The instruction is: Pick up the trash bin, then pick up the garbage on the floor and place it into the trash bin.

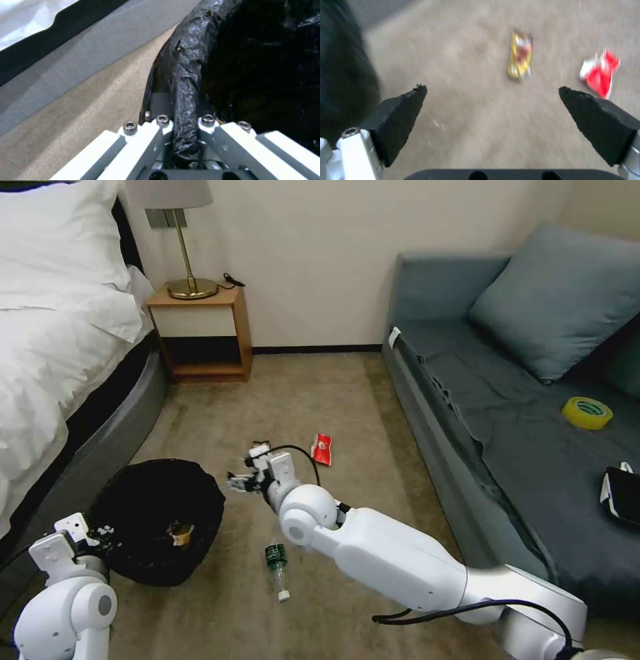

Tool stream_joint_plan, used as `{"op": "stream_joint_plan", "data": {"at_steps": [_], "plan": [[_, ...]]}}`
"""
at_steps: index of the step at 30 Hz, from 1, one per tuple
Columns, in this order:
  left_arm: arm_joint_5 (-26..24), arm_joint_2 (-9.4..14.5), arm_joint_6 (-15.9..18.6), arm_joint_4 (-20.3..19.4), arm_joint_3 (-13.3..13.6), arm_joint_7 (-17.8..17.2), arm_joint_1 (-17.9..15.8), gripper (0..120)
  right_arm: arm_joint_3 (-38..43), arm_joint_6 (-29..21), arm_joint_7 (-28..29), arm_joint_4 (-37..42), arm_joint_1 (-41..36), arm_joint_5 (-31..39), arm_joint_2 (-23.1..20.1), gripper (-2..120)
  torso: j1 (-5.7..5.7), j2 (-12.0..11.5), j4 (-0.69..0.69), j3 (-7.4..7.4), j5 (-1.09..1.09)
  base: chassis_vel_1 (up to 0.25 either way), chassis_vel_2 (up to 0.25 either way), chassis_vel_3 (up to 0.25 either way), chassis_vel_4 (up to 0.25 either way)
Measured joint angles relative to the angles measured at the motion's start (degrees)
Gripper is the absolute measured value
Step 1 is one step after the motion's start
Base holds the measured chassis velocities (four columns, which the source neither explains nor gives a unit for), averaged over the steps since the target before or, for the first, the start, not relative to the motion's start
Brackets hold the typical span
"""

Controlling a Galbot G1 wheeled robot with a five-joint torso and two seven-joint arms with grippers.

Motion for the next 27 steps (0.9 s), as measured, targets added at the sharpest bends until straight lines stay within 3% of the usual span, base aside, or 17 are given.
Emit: {"op": "stream_joint_plan", "data": {"at_steps": [6, 19, 27], "plan": [[-0.08, -0.07, 0.0, 0.0, -0.67, 0.06, 0.46, 2, -4.13, -0.59, -1.4, -5.9, -1.36, 1.09, 0.47, 100, 0.0, 0.0, 0.01, 0.0, 0.0, 0.0, 0.0, 0.0, 0.0], [-0.9, -0.23, -0.01, -2.46, -2.99, 0.08, 1.93, 2, -16.34, 5.81, -4.84, -21.78, -2.08, 0.24, 4.63, 100, 0.0, 0.0, 0.01, 0.0, -0.01, 0.0, 0.0, 0.0, 0.0], [-1.08, -0.82, -0.01, -2.87, -3.95, 0.12, 2.84, 2, -17.69, 7.09, -5.56, -24.21, -3.3, -0.56, 5.58, 100, 0.0, 0.0, 0.01, 0.0, -0.01, 0.0, 0.0, 0.0, 0.0]]}}
